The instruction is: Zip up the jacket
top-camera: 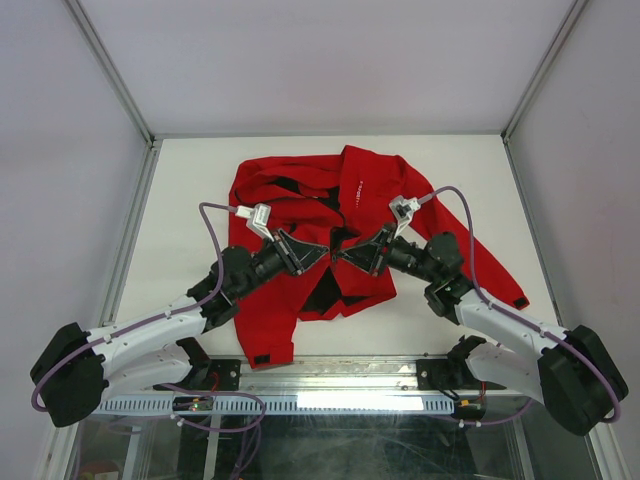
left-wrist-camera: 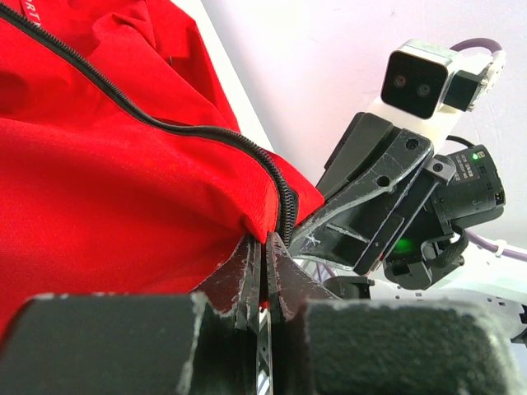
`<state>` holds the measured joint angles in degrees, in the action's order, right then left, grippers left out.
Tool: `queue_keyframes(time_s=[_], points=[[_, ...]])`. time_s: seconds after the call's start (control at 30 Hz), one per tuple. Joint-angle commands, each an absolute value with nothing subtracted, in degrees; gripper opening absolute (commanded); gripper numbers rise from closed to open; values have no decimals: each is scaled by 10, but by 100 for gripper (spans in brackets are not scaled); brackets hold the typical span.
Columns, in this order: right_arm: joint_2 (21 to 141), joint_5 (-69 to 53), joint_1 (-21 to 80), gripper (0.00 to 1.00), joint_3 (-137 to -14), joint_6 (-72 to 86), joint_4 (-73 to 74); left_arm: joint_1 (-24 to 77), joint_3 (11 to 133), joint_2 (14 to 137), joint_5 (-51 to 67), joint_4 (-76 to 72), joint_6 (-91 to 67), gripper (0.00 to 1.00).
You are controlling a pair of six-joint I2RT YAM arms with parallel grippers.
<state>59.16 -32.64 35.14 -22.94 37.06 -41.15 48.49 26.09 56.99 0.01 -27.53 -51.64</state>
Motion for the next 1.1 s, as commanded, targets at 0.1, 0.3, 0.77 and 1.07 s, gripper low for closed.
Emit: queue_keyframes(time_s=[0.1, 0.3, 0.77, 1.07], points=[[578, -295, 359, 0, -262, 359, -425, 496, 293, 565, -11, -282, -507, 0], [578, -286, 359, 0, -276, 363, -400, 511, 300, 561, -45, -244, -482, 0], [585, -254, 360, 0, -309, 371, -310, 554, 309, 545, -137, -180, -469, 0], [588, -272, 361, 0, -291, 383, -335, 554, 275, 528, -124, -231, -530, 14]])
